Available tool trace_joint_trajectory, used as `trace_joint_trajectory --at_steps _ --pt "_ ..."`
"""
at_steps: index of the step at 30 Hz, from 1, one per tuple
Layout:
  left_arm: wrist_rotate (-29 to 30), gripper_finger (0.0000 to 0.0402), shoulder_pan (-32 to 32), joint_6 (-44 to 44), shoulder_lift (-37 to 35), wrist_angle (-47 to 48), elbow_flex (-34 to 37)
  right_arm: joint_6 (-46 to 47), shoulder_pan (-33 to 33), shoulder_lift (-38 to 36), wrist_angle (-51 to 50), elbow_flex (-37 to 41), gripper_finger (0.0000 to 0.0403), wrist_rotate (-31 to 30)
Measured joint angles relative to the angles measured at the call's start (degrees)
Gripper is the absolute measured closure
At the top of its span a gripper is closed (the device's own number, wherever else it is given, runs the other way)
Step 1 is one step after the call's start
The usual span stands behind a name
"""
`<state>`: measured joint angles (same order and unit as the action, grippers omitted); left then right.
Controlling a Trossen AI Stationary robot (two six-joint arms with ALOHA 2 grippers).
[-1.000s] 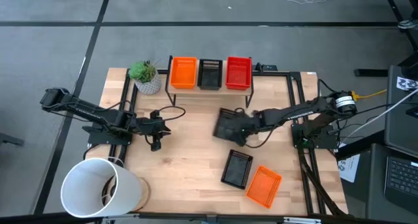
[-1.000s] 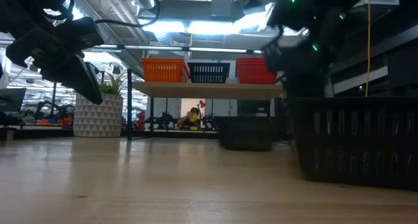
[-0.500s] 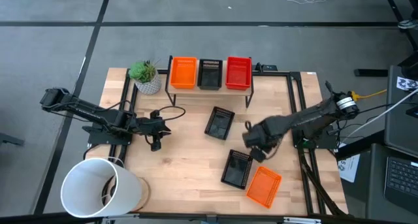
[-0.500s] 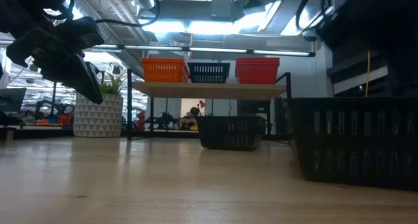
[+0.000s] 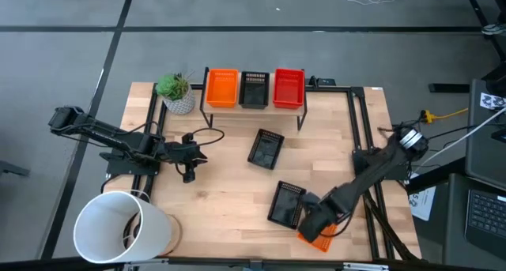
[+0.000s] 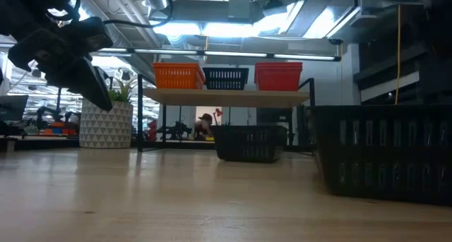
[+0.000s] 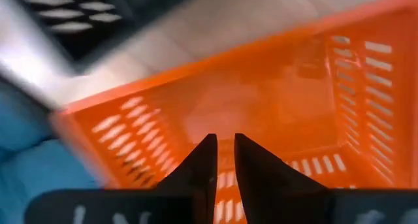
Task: Stack baskets on shelf by color
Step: Adjust the bins to the center of the table
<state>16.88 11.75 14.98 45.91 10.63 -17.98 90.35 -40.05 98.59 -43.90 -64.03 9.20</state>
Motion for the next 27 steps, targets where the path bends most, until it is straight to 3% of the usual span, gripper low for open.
trace_joint_trajectory --at_steps 7,14,21,27 --pt "0.0 0.035 0.0 0.0 0.0 -0.1 0.0 -1.9 2.3 7.8 -9.9 0.0 0.035 0.2" --pt "0.0 0.035 0.0 -0.1 0.0 -0.1 0.0 -10.1 9.8 7.8 -24.0 1.7 0.035 -9.4" --pt "0.0 0.035 0.0 -0.1 0.0 -0.1 0.0 -24.6 22.1 7.4 -17.2 6.2 0.035 -17.6" --pt "0.0 0.035 0.0 -0.1 0.0 -0.1 0.0 -32.7 28.0 8.1 -11.4 1.9 0.035 -28.1"
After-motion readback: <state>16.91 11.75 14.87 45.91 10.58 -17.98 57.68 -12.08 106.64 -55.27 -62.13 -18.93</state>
